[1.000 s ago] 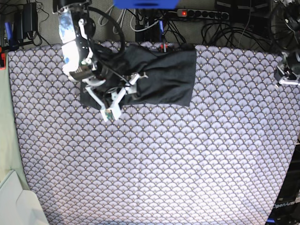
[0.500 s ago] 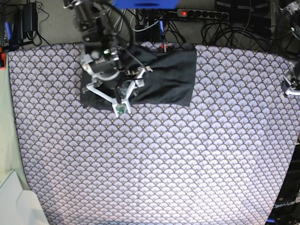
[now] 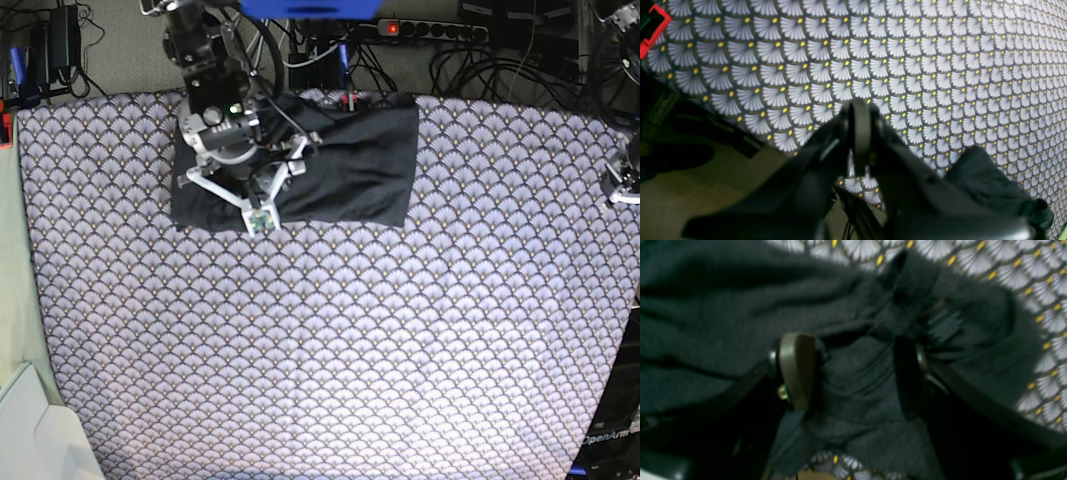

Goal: Fold the T-shirt properly
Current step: 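Press the folded end down onto the bundle with the right gripper, then grasp the bundle's end with the right gripper and flip it over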

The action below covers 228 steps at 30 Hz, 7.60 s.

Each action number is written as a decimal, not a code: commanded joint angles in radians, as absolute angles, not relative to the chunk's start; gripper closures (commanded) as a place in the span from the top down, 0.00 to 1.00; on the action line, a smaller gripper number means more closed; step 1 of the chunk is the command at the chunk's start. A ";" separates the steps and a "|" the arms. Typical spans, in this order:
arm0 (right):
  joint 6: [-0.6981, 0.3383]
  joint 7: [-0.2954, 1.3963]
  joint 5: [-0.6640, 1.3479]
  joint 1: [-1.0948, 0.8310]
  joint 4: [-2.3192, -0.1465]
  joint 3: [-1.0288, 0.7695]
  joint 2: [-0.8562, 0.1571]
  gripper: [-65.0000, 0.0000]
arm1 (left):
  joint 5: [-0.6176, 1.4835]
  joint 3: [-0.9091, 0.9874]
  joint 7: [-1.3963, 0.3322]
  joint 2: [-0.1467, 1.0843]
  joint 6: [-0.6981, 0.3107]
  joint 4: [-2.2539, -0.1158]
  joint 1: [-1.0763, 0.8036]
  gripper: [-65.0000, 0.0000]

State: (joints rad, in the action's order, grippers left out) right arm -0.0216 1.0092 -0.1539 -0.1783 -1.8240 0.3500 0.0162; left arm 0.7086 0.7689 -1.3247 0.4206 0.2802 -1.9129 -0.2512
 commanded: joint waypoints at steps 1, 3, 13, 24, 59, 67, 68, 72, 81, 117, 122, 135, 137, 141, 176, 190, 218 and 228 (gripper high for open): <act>-0.021 0.993 -0.160 -0.170 -1.834 0.351 0.021 0.58 | 0.733 0.779 -1.316 0.441 0.300 -1.925 -0.245 0.00; -0.021 0.993 -0.160 -0.170 -1.833 0.351 0.021 0.58 | 0.733 0.779 -1.316 0.441 0.300 -1.925 -0.246 0.00; -0.021 1.003 -0.163 -0.171 -1.834 0.348 0.016 0.58 | 0.733 0.780 -1.316 0.441 0.300 -1.925 -0.255 0.00; -0.021 0.997 -0.163 -0.180 -1.834 0.302 0.015 0.57 | 0.733 0.782 -1.316 0.437 0.300 -1.925 -0.255 0.00; -0.022 1.001 -0.162 -0.185 -1.911 0.278 -0.010 0.00 | 0.733 0.782 -1.316 0.433 0.300 -1.925 -0.255 0.00; -0.022 1.004 -0.160 -0.185 -1.910 0.308 -0.013 0.00 | 0.733 0.782 -1.316 0.432 0.300 -1.925 -0.254 0.00; -0.022 1.004 -0.160 -0.185 -1.910 0.318 -0.013 0.00 | 0.733 0.782 -1.316 0.432 0.300 -1.925 -0.252 0.00; -0.022 1.023 -0.160 -0.183 -1.908 0.338 -0.013 0.00 | 0.733 0.782 -1.316 0.432 0.300 -1.926 -0.251 0.00; -0.022 1.090 -0.162 -0.159 -1.910 0.338 -0.013 0.32 | 0.733 0.782 -1.316 0.433 0.300 -1.928 -0.248 0.00; -0.022 1.086 -0.162 -0.166 -1.975 0.337 -0.058 0.26 | 0.733 0.782 -1.316 0.432 0.300 -1.926 -0.246 0.00; -0.024 1.084 -0.162 -0.170 -1.975 0.337 -0.058 0.24 | 0.733 0.782 -1.316 0.432 0.300 -1.926 -0.246 0.00; -0.025 1.084 -0.159 -0.166 -1.974 0.338 -0.027 0.00 | 0.725 0.783 -1.316 0.441 0.300 -1.929 -0.257 0.00; -0.025 1.082 -0.159 -0.166 -1.979 0.340 -0.022 0.00 | 0.725 0.816 -1.320 0.441 0.300 -1.929 -0.257 0.00; -0.025 1.043 -0.159 -0.168 -1.997 0.352 0.001 0.00 | 0.731 0.895 -1.326 0.444 0.300 -1.926 -0.257 0.00; -0.025 0.829 -0.157 -0.124 -1.748 0.710 0.114 0.00 | 0.723 0.911 -1.326 0.487 0.302 -1.937 -0.351 0.00; -0.025 0.773 -0.157 -0.104 -1.653 0.716 0.142 0.00 | 0.723 0.911 -1.326 0.481 0.302 -1.937 -0.348 0.00; -0.028 0.820 -0.012 -0.061 -1.649 0.739 0.157 0.14 | 0.730 0.911 -1.326 0.479 0.302 -1.937 -0.346 0.00; -0.028 0.816 -0.012 -0.041 -1.672 0.739 0.157 0.41 | 0.731 0.911 -1.326 0.479 0.302 -1.939 -0.346 0.00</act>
